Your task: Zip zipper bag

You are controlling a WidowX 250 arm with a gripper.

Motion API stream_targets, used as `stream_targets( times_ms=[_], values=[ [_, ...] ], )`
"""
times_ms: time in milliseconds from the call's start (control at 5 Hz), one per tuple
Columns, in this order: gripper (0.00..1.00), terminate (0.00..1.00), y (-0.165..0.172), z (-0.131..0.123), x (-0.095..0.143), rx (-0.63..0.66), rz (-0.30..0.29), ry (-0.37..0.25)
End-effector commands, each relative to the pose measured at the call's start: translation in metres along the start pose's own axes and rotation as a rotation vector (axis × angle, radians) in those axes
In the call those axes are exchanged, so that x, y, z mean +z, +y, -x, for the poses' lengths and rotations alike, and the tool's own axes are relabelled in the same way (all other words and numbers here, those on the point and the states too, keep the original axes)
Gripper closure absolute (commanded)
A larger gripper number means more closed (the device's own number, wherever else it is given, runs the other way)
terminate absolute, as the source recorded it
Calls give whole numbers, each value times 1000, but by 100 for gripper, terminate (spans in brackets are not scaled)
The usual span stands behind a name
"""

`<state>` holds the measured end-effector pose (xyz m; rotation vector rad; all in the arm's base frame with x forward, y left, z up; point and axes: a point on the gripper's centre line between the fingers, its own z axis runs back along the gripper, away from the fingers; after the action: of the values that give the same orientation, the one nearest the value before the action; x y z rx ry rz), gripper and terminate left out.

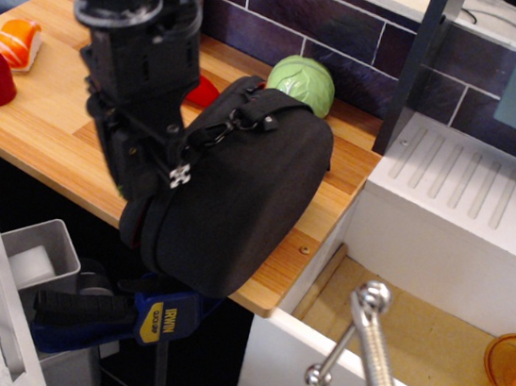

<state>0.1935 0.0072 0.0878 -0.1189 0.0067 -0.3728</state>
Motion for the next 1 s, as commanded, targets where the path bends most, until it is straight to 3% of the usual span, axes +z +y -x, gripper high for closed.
stream_targets(
  times_ms=[0, 200, 400, 600, 800],
  values=[
    [100, 0, -10, 50, -8, -59, 11, 42],
    [100, 0, -3, 55, -29, -53, -23, 7],
    [100, 0, 2, 62, -58, -39, -82, -110],
    [100, 0, 8, 55, -76, -5, -116, -157],
    [100, 0, 6, 50, -88, -4, -135, -149]
  ],
)
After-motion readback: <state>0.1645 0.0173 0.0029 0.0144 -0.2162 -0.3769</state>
